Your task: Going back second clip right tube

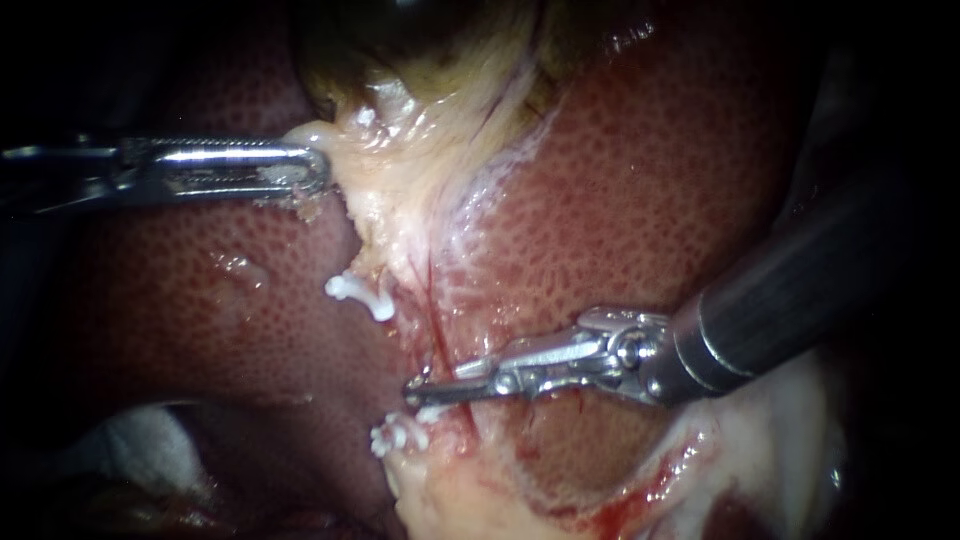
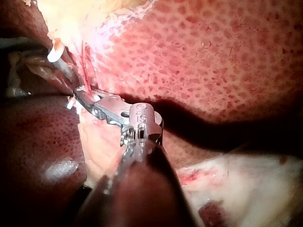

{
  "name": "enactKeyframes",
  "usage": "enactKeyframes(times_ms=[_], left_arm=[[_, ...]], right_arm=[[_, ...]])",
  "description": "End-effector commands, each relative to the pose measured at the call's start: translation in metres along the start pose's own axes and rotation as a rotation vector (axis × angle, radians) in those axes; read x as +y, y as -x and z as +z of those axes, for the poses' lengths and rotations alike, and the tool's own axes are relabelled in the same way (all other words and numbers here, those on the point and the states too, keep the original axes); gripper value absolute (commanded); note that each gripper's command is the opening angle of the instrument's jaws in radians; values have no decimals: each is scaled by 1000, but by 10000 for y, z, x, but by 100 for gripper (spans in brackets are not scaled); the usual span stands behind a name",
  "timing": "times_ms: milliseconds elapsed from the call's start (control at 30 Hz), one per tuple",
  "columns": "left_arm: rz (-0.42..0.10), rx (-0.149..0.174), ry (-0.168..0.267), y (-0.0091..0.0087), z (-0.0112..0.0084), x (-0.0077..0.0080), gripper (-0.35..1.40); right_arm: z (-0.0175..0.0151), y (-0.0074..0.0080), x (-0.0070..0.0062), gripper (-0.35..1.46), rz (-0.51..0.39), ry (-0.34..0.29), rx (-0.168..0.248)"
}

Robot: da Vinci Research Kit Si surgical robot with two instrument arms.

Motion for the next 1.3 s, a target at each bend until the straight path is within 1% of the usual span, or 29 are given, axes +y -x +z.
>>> enactKeyframes(times_ms=[33, 233, 267, 300, 333, 367, 400, 467, 533, 567, 700, 833, 967, 1067, 1133, 1300], left_arm=[[0, 0, 0, 0, 0, 0, -35], [1, 0, 0, 0, 0, 0, -35], [1, 0, 0, 0, 0, 0, -35], [1, 0, 0, 0, 0, 0, -35], [1, 0, 0, 0, 0, 0, -35], [1, 0, 0, 0, 0, 0, -35], [1, 0, 0, 1, 0, 0, -35], [1, 0, 0, 1, 0, 0, -35], [1, 0, 0, 1, 0, 0, -35], [1, 0, 0, 1, 0, 0, -35], [1, 0, 0, 1, 0, 0, -35], [1, 0, 0, 1, 0, 0, -35], [1, 0, 0, 1, -1, 0, -35], [1, 0, 0, 1, -1, 0, -35], [1, 0, 0, 1, -2, 0, -35], [2, 0, 0, 3, -2, 0, -35]], right_arm=[[0, 0, 0, -35, 0, 0, 0], [0, 0, 0, -35, 0, 0, 0], [0, 0, 0, -35, -18, -1, 1], [0, 0, 0, -22, -89, 0, -1], [0, 0, 0, -5, -155, 3, 5], [0, -1, 1, 12, -209, -4, 21], [0, -1, 2, 24, -228, -11, 32], [1, -3, 3, 36, -270, -18, 48], [2, -4, 4, 43, -322, -5, 55], [3, -4, 4, 44, -334, -1, 56], [1, -8, 7, 49, -381, 48, 80], [-5, -11, 9, 49, -396, 50, 80], [-13, -11, 6, 49, -399, 47, 79], [-26, -13, -1, 49, -419, 40, 73], [-42, -18, -8, 49, -435, 36, 70], [-89, -35, -29, 49, -494, 35, 67]])
